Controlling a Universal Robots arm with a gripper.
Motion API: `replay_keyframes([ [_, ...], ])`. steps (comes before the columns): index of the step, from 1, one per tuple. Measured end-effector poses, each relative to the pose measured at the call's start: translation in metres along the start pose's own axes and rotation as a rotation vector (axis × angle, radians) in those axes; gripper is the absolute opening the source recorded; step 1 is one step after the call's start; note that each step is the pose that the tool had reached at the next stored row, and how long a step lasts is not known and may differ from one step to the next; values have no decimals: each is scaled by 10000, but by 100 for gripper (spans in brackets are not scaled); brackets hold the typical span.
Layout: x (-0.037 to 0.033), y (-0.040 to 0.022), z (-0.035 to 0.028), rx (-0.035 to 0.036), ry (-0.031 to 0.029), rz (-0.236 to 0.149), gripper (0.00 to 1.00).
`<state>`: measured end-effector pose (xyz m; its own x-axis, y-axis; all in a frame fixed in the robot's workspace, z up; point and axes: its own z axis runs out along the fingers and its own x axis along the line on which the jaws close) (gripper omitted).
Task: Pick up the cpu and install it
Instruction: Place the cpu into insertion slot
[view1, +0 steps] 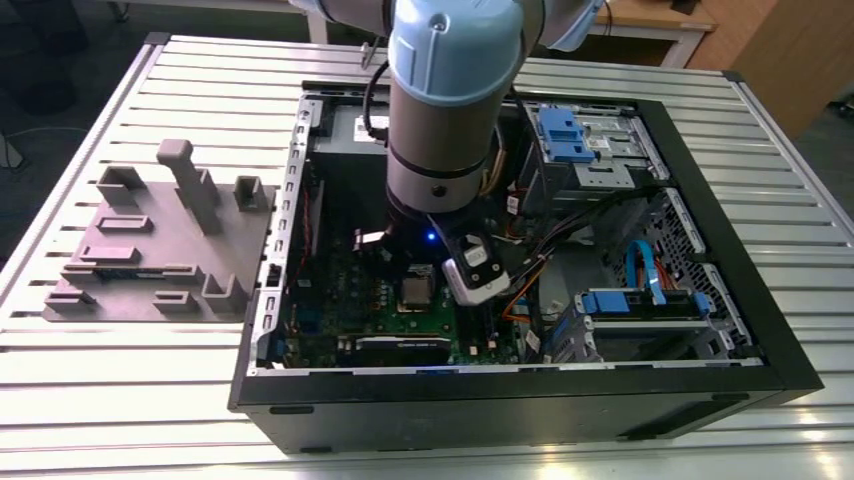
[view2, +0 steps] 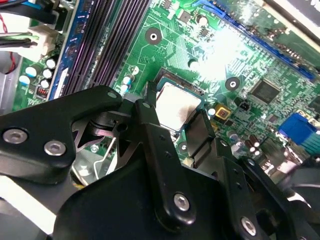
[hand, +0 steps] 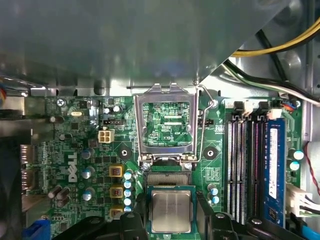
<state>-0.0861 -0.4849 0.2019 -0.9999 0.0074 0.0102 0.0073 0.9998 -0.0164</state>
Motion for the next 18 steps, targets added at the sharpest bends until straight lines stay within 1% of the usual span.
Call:
replay_keyframes([
  [2, 1, -4, 24, -1, -1, -1, 47],
  [5, 9, -5, 48, -22, -8, -33, 47],
  [7, 15, -5, 59, -23, -8, -40, 47],
  [18, 16, -4, 55, -26, -9, -53, 47],
])
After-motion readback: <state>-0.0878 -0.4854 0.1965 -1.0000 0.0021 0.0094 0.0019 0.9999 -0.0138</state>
